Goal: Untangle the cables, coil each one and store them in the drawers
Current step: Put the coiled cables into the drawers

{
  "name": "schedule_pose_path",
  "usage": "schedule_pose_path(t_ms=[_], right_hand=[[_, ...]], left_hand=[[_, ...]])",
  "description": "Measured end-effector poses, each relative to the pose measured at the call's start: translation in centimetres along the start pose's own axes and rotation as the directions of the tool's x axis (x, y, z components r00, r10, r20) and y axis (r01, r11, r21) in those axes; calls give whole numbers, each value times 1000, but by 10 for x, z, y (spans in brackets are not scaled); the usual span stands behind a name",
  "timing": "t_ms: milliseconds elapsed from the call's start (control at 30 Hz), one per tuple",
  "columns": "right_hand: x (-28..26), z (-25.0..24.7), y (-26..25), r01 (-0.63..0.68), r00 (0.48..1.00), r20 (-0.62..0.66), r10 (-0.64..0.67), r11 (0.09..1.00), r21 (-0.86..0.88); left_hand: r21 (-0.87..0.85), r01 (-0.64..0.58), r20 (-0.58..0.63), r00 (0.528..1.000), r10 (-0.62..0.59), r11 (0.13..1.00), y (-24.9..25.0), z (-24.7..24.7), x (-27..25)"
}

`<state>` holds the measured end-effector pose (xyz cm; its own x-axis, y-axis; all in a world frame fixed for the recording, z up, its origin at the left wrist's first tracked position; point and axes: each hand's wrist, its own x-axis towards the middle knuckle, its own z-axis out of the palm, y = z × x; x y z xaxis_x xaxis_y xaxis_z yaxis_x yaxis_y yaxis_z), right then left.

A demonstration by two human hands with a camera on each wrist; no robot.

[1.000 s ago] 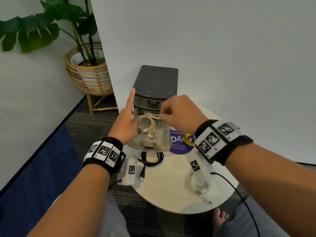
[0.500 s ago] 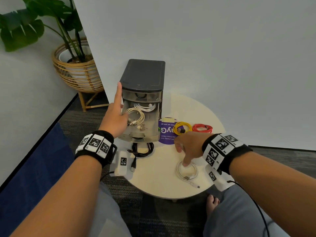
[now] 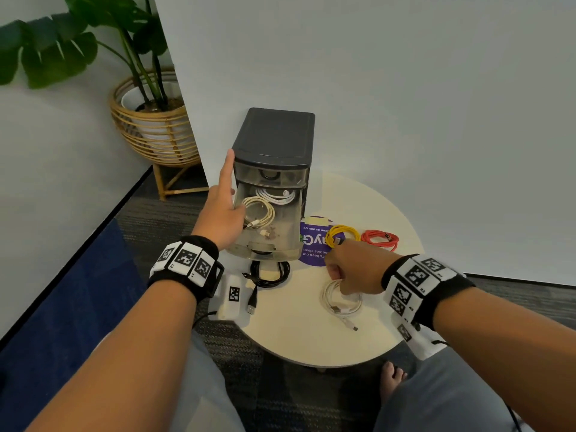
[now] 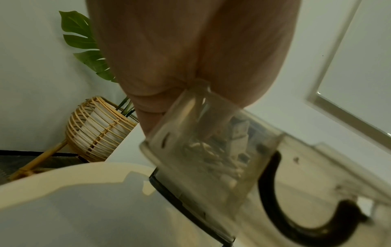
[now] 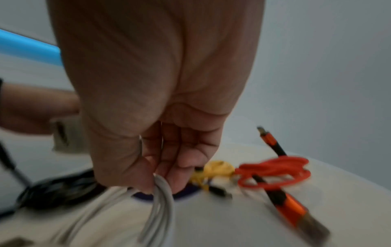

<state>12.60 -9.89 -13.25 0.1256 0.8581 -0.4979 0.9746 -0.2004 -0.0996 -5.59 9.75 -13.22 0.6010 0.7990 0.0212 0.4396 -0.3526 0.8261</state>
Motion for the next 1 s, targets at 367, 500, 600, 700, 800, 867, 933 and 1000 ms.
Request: schedule_pose_path(t_ms=[367,500,600,700,800,867,933,1000], right_hand=[[0,-121,-6,223,883,-468,7,872,435],[35,-121,-28,209,881,-470,55,845,492],[57,-101,-39,125,892,-442,88,894,431],[66,-85,-45,78,882,-467,68,955,286],[69,-75,-46,81,854,-520,9,985,151],[60,-71,-47,140,814,-578,-52,984,108],[47,-66,-50,280,789,-586,-183,957,77],[36,-58,-52,348,810,-475,-344,934,-82]], left_hand=[[4,-16,-1,1000,16,1000,-6,-1,2],[25,-35,2,999,35,999,-6,-1,2],[10,-46,8,999,46,999,-6,-1,2],[12,-40,12,999,40,999,-5,-1,2],[19,-41,12,999,40,999,-7,-2,2],[14,-42,15,999,42,999,-8,-1,2],[2,-41,18,999,41,999,-8,-1,3],[1,-37,15,999,37,999,-8,-1,2]])
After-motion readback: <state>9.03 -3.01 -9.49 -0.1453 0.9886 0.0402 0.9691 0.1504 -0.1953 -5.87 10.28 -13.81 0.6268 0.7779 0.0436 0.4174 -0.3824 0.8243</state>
